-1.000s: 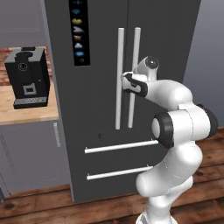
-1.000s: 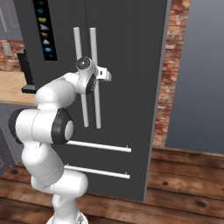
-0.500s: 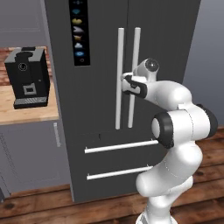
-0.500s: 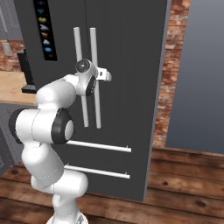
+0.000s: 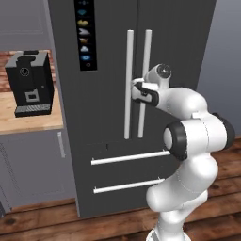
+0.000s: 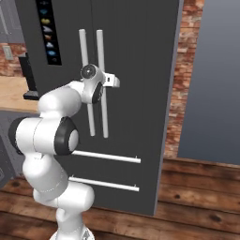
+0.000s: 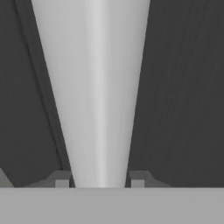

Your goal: There is a bowl on the dining counter. Grab a lemon wedge from the fridge and place it in the bowl. Then get the liquor bottle and glass cup from the cabinet and place them next to the bowl.

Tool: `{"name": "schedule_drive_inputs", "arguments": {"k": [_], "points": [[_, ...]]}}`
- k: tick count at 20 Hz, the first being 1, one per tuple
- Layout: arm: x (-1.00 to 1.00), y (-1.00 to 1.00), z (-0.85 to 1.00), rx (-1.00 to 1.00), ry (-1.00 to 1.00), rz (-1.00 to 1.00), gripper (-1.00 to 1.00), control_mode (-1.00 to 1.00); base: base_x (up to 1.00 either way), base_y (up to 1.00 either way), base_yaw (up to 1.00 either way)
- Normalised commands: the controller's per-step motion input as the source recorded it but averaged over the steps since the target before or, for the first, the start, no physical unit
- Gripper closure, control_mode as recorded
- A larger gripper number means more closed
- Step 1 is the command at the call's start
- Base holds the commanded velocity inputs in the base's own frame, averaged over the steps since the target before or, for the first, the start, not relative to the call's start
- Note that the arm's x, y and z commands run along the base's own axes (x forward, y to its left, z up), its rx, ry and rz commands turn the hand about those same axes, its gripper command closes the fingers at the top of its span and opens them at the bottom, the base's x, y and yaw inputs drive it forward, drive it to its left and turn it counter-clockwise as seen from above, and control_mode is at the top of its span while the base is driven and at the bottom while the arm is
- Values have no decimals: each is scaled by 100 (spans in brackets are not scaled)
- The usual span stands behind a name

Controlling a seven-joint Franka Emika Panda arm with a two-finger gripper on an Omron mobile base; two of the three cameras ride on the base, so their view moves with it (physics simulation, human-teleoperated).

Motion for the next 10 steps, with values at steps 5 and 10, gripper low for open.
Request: {"name": "schedule_drive_inputs", "arguments": {"k": [5, 10], "points": [[-73, -59, 19, 0, 0, -6, 100, -100, 0, 0, 0], [-100, -86, 23, 0, -2, -7, 100, -100, 0, 0, 0]]}}
